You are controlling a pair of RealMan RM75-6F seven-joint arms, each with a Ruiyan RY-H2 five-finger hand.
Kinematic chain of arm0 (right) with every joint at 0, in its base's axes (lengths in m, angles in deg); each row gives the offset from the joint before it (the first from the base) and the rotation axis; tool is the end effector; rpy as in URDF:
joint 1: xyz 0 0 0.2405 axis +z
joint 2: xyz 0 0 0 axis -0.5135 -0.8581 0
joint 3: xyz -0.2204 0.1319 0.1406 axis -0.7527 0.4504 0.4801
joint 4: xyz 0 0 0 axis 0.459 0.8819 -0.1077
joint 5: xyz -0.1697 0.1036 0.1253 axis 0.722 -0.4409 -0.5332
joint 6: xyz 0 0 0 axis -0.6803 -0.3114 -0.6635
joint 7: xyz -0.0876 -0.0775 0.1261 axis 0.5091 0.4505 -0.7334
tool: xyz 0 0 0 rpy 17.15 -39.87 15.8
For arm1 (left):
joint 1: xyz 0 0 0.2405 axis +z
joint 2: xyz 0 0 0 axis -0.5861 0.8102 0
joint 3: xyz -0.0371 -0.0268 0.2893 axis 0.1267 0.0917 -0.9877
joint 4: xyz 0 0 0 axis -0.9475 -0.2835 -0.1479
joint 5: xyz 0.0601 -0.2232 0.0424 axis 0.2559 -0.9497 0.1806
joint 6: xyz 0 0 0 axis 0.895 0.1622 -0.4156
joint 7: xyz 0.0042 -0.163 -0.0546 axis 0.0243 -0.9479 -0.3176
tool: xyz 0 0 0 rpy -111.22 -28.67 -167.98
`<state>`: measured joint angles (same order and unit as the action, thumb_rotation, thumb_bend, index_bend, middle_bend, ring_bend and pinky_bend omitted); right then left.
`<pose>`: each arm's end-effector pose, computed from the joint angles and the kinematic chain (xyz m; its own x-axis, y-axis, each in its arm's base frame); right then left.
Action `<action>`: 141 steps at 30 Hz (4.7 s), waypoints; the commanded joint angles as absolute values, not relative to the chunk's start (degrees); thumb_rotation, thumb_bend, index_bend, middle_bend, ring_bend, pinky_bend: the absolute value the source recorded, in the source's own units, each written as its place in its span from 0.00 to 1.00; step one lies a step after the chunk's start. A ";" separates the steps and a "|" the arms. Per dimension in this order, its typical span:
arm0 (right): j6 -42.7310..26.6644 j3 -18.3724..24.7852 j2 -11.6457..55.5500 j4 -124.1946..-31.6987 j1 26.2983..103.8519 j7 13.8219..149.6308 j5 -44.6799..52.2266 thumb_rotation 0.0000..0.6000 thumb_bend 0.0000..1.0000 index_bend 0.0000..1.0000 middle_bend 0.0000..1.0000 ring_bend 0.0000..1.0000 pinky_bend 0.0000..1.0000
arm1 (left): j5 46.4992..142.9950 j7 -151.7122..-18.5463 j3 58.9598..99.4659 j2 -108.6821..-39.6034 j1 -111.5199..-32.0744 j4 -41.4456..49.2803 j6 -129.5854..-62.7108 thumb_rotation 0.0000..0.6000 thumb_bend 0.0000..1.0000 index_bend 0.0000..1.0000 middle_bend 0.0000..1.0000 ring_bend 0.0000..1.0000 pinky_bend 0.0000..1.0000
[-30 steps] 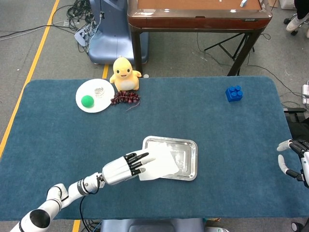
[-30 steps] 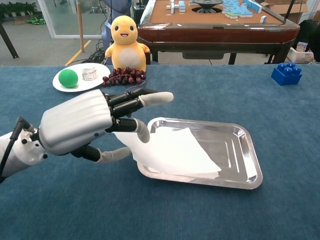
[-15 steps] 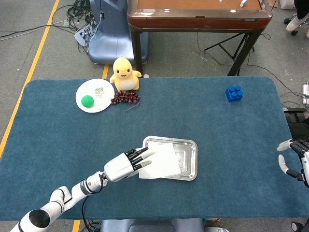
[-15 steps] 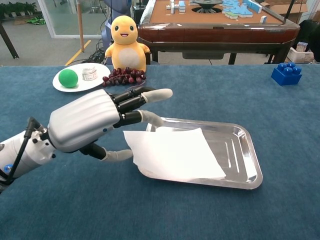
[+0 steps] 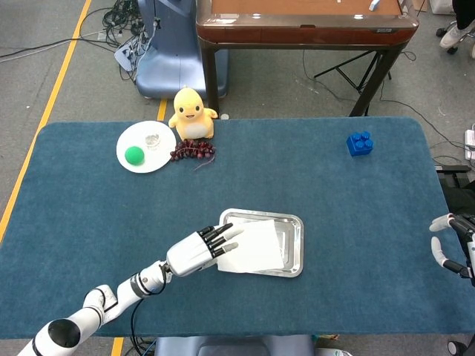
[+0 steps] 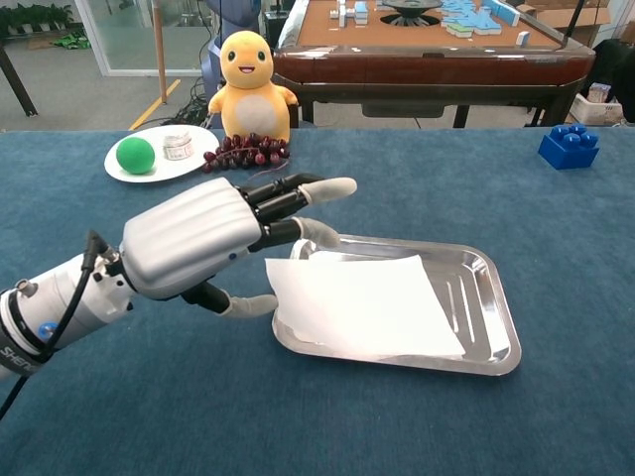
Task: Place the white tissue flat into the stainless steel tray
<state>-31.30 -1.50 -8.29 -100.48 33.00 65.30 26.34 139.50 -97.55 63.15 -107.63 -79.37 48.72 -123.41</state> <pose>-0.3498 -0.2069 0.2272 0.2052 0.0748 0.9759 -0.9787 0.0156 0.2046 -0.1538 0.3438 -0.1244 0.3758 -0.1933 0.9063 0.3726 -0.8639 -0.3388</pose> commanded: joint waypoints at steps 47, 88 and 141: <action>-35.32 0.74 -7.72 -99.82 31.24 62.09 24.85 1.00 0.46 0.48 0.42 0.27 0.37 | 136.87 -83.82 68.15 -107.46 -86.06 39.92 -112.52 1.00 0.18 0.23 0.03 0.00 0.36; -33.25 0.62 -7.59 -100.15 31.72 63.44 24.74 1.00 0.46 0.48 0.42 0.27 0.37 | 135.18 -72.15 69.37 -103.54 -83.99 39.03 -114.95 1.00 0.10 0.24 0.02 0.02 0.36; -25.22 -1.59 -4.90 -102.40 34.80 78.39 21.24 1.00 0.46 0.48 0.42 0.27 0.37 | 117.89 -67.45 66.65 -64.48 -43.33 -18.57 -128.33 1.00 0.10 0.28 0.07 0.06 0.28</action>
